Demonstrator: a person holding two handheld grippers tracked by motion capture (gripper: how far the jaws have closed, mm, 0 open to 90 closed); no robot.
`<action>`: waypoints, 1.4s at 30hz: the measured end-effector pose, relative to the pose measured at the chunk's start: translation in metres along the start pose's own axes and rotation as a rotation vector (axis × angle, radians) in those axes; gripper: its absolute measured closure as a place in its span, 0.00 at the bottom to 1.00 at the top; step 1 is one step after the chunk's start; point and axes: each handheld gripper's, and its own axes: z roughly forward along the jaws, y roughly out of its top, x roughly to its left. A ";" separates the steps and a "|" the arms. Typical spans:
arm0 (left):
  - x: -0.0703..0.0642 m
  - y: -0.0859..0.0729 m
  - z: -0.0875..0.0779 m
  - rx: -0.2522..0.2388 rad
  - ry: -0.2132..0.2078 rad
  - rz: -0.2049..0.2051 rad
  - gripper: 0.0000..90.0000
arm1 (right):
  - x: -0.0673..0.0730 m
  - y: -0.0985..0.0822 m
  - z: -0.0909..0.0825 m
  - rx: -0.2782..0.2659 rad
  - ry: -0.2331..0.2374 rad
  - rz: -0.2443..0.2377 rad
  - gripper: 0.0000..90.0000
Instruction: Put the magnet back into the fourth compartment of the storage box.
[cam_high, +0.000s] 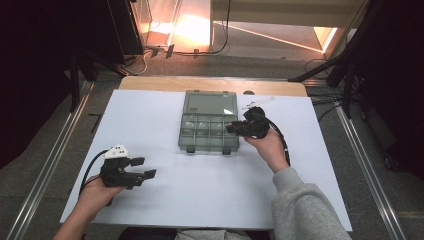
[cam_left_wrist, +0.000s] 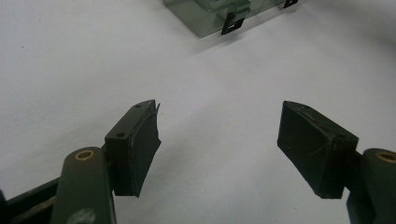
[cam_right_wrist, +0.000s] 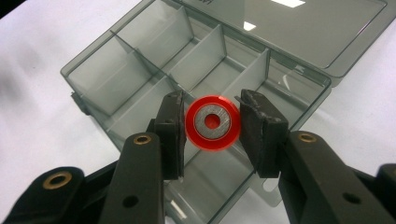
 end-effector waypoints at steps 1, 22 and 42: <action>0.000 0.000 0.000 0.000 0.000 0.000 0.32 | 0.000 0.000 0.001 -0.001 -0.002 0.001 0.70; 0.000 -0.001 0.002 0.006 -0.003 0.000 0.32 | -0.011 0.008 0.017 -0.010 -0.044 0.036 0.70; 0.000 -0.001 0.002 0.013 0.000 -0.001 0.32 | -0.022 0.011 0.029 -0.018 -0.073 0.060 0.70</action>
